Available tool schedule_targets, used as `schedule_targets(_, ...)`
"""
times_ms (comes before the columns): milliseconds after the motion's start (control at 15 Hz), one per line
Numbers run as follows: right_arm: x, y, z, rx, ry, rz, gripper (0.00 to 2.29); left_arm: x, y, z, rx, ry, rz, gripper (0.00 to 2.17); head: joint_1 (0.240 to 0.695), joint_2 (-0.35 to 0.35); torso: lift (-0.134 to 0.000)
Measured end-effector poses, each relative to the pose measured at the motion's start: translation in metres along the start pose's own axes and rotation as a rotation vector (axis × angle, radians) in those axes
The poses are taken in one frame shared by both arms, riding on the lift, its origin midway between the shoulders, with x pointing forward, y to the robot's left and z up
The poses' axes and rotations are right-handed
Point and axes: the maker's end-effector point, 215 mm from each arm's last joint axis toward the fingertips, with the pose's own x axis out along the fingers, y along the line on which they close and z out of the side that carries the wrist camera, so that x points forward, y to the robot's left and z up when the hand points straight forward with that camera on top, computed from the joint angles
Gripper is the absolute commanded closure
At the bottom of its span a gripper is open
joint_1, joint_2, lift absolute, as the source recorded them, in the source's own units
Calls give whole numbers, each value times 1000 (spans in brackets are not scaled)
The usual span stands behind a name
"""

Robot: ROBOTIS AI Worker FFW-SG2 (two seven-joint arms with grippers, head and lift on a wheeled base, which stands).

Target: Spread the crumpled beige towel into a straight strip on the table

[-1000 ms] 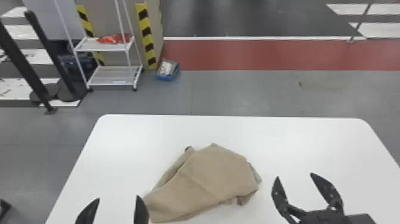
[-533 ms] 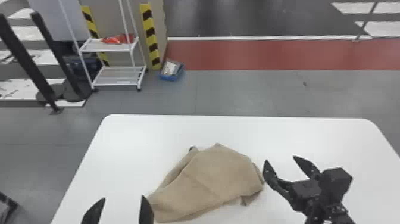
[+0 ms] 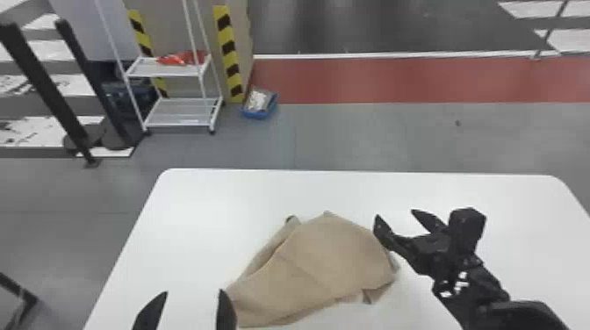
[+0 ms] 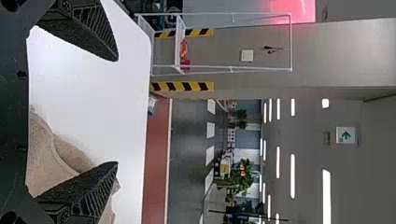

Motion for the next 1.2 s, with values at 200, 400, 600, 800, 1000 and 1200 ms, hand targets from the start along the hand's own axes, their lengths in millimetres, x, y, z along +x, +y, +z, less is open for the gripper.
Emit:
schedule_targets(200, 14, 10, -15, -1, 41, 30, 157, 6, -3, -5, 7, 19, -9, 93, 695, 99, 0)
schedule_targets(400, 28, 26, -33, -15, 90, 60, 188, 6, -3, -6, 9, 23, -10, 93, 695, 126, 0)
schedule_targets(600, 39, 34, -49, -31, 136, 73, 211, 6, -4, -6, 9, 23, -12, 93, 695, 136, 0)
schedule_targets(800, 44, 47, -56, -41, 150, 110, 404, 6, -2, -7, 11, 24, -9, 93, 695, 159, 0)
schedule_targets(1000, 44, 53, -57, -49, 151, 121, 410, 6, -1, -7, 12, 23, -9, 93, 695, 168, 0)
schedule_targets(1200, 45, 53, -60, -52, 164, 122, 451, 6, -1, -7, 12, 22, -9, 93, 695, 170, 0)
